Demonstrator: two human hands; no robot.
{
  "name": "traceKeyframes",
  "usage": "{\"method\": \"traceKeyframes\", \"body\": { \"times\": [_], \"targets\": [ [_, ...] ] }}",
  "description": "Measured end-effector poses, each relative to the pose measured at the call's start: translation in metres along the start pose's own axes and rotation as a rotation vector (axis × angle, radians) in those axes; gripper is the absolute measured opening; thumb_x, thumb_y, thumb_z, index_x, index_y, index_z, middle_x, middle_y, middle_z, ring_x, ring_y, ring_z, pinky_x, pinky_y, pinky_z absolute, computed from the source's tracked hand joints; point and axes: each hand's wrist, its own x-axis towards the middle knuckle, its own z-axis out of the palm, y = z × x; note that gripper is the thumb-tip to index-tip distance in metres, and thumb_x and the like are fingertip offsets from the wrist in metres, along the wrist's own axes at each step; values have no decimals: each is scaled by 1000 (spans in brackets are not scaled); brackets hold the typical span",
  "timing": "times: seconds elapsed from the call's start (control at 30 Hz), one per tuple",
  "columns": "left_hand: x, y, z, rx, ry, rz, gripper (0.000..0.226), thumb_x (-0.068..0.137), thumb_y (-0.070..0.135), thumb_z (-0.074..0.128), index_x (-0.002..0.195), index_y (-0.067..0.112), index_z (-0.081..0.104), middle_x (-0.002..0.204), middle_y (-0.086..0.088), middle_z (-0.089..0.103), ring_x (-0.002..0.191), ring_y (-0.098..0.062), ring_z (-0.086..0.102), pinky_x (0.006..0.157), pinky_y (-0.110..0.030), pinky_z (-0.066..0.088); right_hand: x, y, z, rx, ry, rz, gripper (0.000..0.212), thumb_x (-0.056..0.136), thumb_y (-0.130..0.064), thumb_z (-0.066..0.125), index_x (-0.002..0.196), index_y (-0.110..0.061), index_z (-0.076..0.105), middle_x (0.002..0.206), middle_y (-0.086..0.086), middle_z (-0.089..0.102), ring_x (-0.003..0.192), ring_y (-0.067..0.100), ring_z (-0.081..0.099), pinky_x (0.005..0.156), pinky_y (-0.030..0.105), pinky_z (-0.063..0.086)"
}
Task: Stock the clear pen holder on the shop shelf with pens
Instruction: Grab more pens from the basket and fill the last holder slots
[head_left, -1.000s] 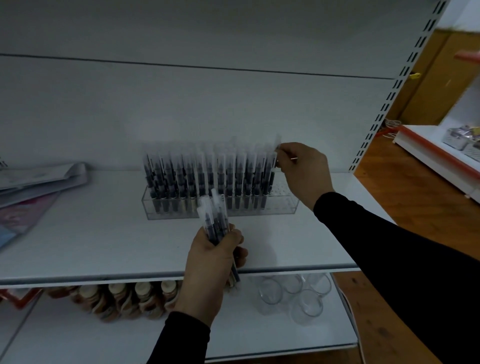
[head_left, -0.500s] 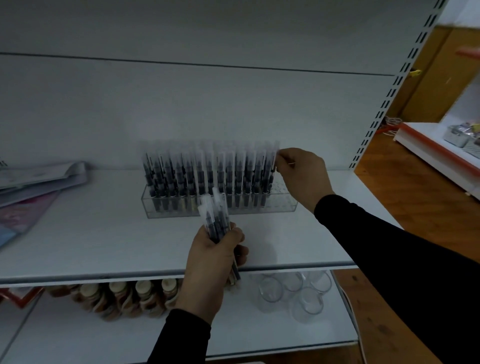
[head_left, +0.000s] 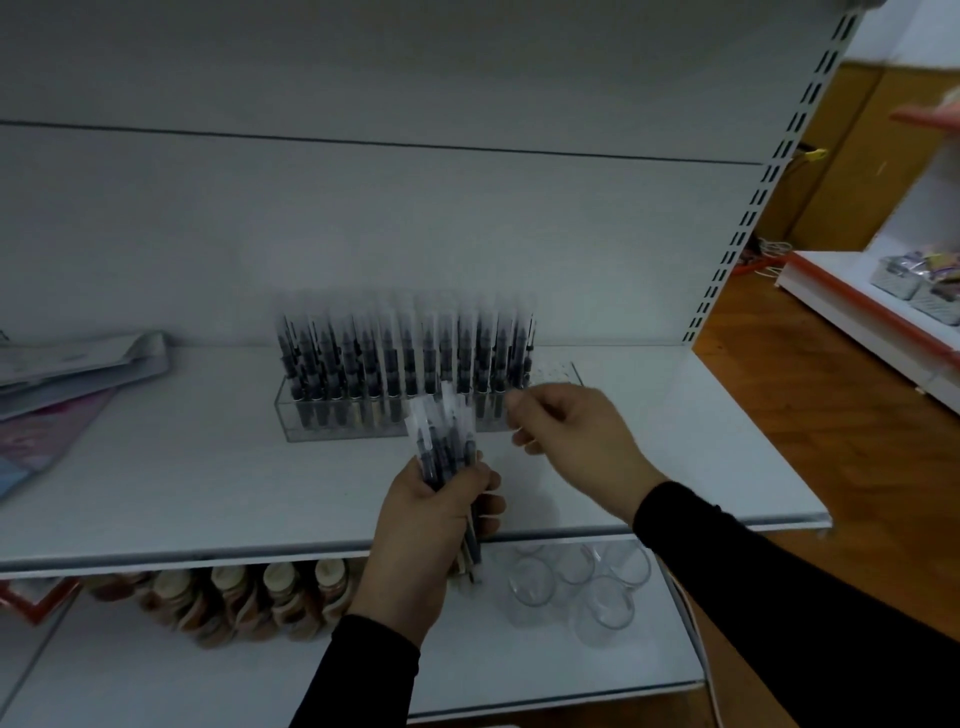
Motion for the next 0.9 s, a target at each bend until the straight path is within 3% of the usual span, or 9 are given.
{"method": "traceKeyframes", "body": {
  "times": [0.17, 0.33, 0.47, 0.67, 0.77, 0.9],
  "targets": [
    [-2, 1, 4, 31, -46, 38, 19, 88, 9, 63, 107, 13, 67, 87, -8, 76, 70, -21, 71, 62, -29, 56, -11, -4, 9, 118, -262, 67, 26, 93, -32, 62, 79, -12, 71, 74, 1, 69, 70, 8, 64, 73, 25, 58],
    [-3, -1, 8, 19, -68, 40, 18, 90, 10, 62, 107, 14, 66, 90, -8, 76, 72, -22, 72, 65, -31, 58, -9, 0, 4, 177, -280, 67, 22, 92, -24, 64, 87, -5, 73, 77, 3, 71, 73, 11, 65, 78, 27, 58],
    [1, -3, 9, -22, -20, 2, 12, 91, 8, 60, 99, 0, 62, 87, -15, 72, 64, -19, 69, 62, -31, 57, 0, -4, -10, 147, -173, 64, 24, 93, -25, 62, 94, -3, 72, 81, 5, 72, 75, 11, 67, 75, 26, 58],
    [5, -5, 3, 8, 37, 37, 5, 92, 10, 59, 92, 6, 59, 75, -7, 69, 57, -13, 65, 53, -25, 54, 31, -21, -48, 256, 85, -36, 20, 96, -22, 58, 94, -8, 72, 81, 9, 73, 70, 12, 67, 71, 24, 58],
    [7, -5, 1, 27, 56, 60, 6, 91, 12, 60, 90, 6, 60, 72, -4, 68, 55, -13, 62, 52, -27, 52, 44, -26, -58, 63, 235, -159, 25, 98, -25, 54, 90, -10, 72, 83, 7, 74, 75, 15, 69, 75, 26, 58],
    [7, -6, 0, 32, 62, 71, 5, 91, 13, 60, 90, 7, 60, 71, -3, 67, 56, -15, 60, 54, -30, 51, 57, -25, -60, -137, 368, -239, 26, 99, -31, 50, 92, -17, 72, 80, -11, 71, 75, 2, 67, 79, 23, 55]
  ]
}}
